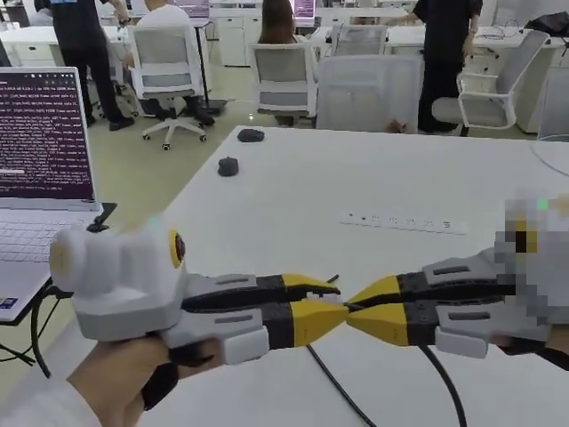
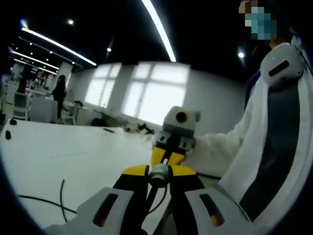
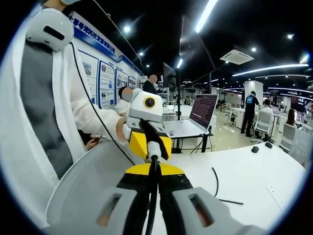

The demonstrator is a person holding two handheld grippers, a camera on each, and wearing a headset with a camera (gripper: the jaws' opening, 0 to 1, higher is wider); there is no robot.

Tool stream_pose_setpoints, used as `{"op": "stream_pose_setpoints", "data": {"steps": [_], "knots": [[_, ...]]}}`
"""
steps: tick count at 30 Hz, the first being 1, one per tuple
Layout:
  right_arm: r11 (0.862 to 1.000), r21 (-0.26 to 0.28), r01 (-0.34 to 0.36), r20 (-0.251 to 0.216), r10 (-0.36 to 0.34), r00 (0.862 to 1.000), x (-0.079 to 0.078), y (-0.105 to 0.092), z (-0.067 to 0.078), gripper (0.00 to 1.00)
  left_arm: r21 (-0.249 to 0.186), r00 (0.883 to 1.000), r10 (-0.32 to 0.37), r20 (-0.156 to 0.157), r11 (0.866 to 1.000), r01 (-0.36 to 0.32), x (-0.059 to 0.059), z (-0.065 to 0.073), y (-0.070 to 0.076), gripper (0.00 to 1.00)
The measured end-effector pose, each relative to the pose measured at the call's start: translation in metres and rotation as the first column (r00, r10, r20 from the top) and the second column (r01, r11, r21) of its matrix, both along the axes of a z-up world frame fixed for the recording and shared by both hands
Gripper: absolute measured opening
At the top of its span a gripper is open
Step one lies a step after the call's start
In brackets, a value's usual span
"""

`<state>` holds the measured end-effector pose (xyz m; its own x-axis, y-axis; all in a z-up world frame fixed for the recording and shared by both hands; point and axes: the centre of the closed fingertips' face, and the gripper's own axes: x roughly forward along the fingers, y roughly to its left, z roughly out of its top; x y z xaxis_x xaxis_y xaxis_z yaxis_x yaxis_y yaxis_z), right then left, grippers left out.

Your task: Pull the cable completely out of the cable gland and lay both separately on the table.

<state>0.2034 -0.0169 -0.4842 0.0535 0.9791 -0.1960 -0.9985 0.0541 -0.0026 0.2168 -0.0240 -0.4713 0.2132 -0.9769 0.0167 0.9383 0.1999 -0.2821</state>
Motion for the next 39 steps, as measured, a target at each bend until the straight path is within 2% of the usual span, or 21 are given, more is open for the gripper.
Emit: {"op": "stream_pose_setpoints", "data": {"steps": [6, 15, 21, 25, 29, 39], "knots": [[1.000, -0.015, 0.021, -0.001, -0.021, 1.000, 0.002, -0.008, -0.008, 0.02, -0.005, 1.000, 0.000, -0.024, 1.000, 0.000, 0.002, -0.004, 0.006, 0.17], [0.996, -0.045, 0.071, -0.007, -0.071, 0.997, 0.008, -0.019, -0.021, 0.02, -0.009, 1.000, 0.003, -0.018, 1.000, -0.004, 0.007, -0.003, 0.021, 0.17], [0.986, -0.098, 0.137, -0.021, -0.140, 0.990, 0.014, -0.038, -0.040, 0.02, -0.025, 1.000, 0.014, -0.016, 1.000, -0.015, 0.012, 0.001, 0.033, 0.17], [0.981, -0.113, 0.157, -0.038, -0.162, 0.986, 0.013, -0.046, -0.049, 0.02, -0.034, 1.000, 0.009, -0.019, 0.999, -0.010, 0.009, 0.002, 0.034, 0.16], [0.976, -0.131, 0.173, -0.043, -0.180, 0.983, 0.014, -0.050, -0.057, 0.02, -0.037, 1.000, 0.009, -0.013, 0.999, -0.010, 0.007, 0.003, 0.035, 0.17], [0.974, -0.129, 0.184, -0.051, -0.192, 0.980, 0.012, -0.048, -0.060, 0.02, -0.016, 1.000, 0.023, 0.019, 1.000, -0.022, 0.004, 0.003, 0.036, 0.16]]}}
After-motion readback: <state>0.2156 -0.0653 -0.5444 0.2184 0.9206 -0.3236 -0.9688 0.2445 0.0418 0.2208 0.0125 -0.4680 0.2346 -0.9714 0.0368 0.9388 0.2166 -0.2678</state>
